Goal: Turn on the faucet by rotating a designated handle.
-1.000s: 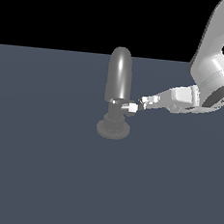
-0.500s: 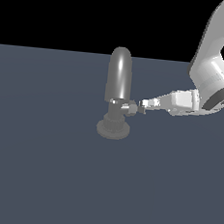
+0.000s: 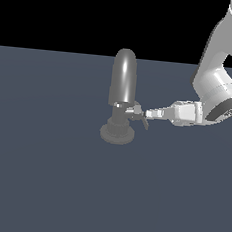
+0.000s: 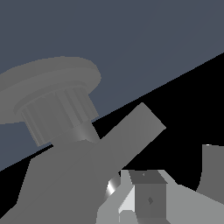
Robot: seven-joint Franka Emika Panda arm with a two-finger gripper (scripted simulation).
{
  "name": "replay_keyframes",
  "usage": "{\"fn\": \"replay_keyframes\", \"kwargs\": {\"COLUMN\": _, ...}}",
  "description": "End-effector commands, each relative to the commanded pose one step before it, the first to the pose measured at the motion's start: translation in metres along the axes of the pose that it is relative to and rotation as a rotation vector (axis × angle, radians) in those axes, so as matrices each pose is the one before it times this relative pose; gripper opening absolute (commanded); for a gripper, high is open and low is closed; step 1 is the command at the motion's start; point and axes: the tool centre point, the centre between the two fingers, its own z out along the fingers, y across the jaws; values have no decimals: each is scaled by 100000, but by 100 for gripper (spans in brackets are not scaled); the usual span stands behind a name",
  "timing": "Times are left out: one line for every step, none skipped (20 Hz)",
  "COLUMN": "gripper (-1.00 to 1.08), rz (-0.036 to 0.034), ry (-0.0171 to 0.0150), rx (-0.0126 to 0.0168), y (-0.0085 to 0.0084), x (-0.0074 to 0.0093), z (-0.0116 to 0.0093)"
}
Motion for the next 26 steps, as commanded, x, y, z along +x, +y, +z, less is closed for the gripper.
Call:
{"fn": "replay_keyframes", "kwargs": {"gripper": -100, "rz": 596, "ry": -55, "rx": 331, "y": -542, "x": 587, "z": 0}}
{"fn": "replay_keyframes", "kwargs": {"gripper": -100, "rz": 305, "ry": -74, "rx": 37, "y": -262, "x": 278, "z": 4}}
{"fn": "replay_keyframes", "kwargs": {"gripper": -100, "rz": 305, "ry": -74, "rx": 37, "y": -260, "x": 277, "z": 3}}
{"fn": "replay_keyframes", "kwargs": {"gripper": -100, "rz": 305, "ry": -74, "rx": 37, "y": -258, "x": 275, "z": 2}}
{"fn": "replay_keyframes", "kwargs": {"gripper": -100, "rz": 298, "ry": -72, "rx": 36, "y": -254, "x": 270, "z": 3}}
{"fn": "replay_keyframes", "kwargs": {"gripper": -100, "rz": 291, "ry": -70, "rx": 35, "y": -250, "x": 265, "z": 3}}
{"fn": "replay_keyframes", "kwargs": {"gripper": -100, "rz": 291, "ry": -70, "rx": 35, "y": -248, "x": 264, "z": 3}}
{"fn": "replay_keyframes", "kwargs": {"gripper": -100, "rz": 291, "ry": -70, "rx": 35, "y": -246, "x": 262, "z": 2}}
{"fn": "replay_keyframes", "kwargs": {"gripper": -100, "rz": 283, "ry": -68, "rx": 35, "y": -242, "x": 257, "z": 3}}
{"fn": "replay_keyframes", "kwargs": {"gripper": -100, "rz": 283, "ry": -68, "rx": 35, "y": -240, "x": 255, "z": 2}}
{"fn": "replay_keyframes", "kwargs": {"gripper": -100, "rz": 275, "ry": -66, "rx": 34, "y": -236, "x": 250, "z": 3}}
{"fn": "replay_keyframes", "kwargs": {"gripper": -100, "rz": 275, "ry": -66, "rx": 34, "y": -234, "x": 248, "z": 2}}
{"fn": "replay_keyframes", "kwargs": {"gripper": -100, "rz": 267, "ry": -64, "rx": 33, "y": -230, "x": 243, "z": 3}}
{"fn": "replay_keyframes", "kwargs": {"gripper": -100, "rz": 267, "ry": -64, "rx": 33, "y": -228, "x": 241, "z": 2}}
{"fn": "replay_keyframes", "kwargs": {"gripper": -100, "rz": 267, "ry": -64, "rx": 33, "y": -226, "x": 240, "z": 1}}
{"fn": "replay_keyframes", "kwargs": {"gripper": -100, "rz": 258, "ry": -62, "rx": 31, "y": -221, "x": 234, "z": 2}}
{"fn": "replay_keyframes", "kwargs": {"gripper": -100, "rz": 258, "ry": -61, "rx": 31, "y": -219, "x": 233, "z": 1}}
{"fn": "replay_keyframes", "kwargs": {"gripper": -100, "rz": 250, "ry": -59, "rx": 30, "y": -215, "x": 227, "z": 2}}
{"fn": "replay_keyframes", "kwargs": {"gripper": -100, "rz": 250, "ry": -59, "rx": 30, "y": -213, "x": 225, "z": 1}}
{"fn": "replay_keyframes", "kwargs": {"gripper": -100, "rz": 250, "ry": -59, "rx": 30, "y": -211, "x": 224, "z": 1}}
{"fn": "replay_keyframes", "kwargs": {"gripper": -100, "rz": 241, "ry": -57, "rx": 29, "y": -206, "x": 218, "z": 1}}
{"fn": "replay_keyframes", "kwargs": {"gripper": -100, "rz": 231, "ry": -54, "rx": 28, "y": -201, "x": 212, "z": 2}}
{"fn": "replay_keyframes", "kwargs": {"gripper": -100, "rz": 236, "ry": -55, "rx": 29, "y": -201, "x": 212, "z": 0}}
{"fn": "replay_keyframes", "kwargs": {"gripper": -100, "rz": 231, "ry": -54, "rx": 28, "y": -197, "x": 208, "z": 0}}
{"fn": "replay_keyframes", "kwargs": {"gripper": -100, "rz": 227, "ry": -52, "rx": 27, "y": -194, "x": 204, "z": 0}}
{"fn": "replay_keyframes", "kwargs": {"gripper": -100, "rz": 0, "ry": 0, "rx": 0, "y": 0, "x": 0, "z": 0}}
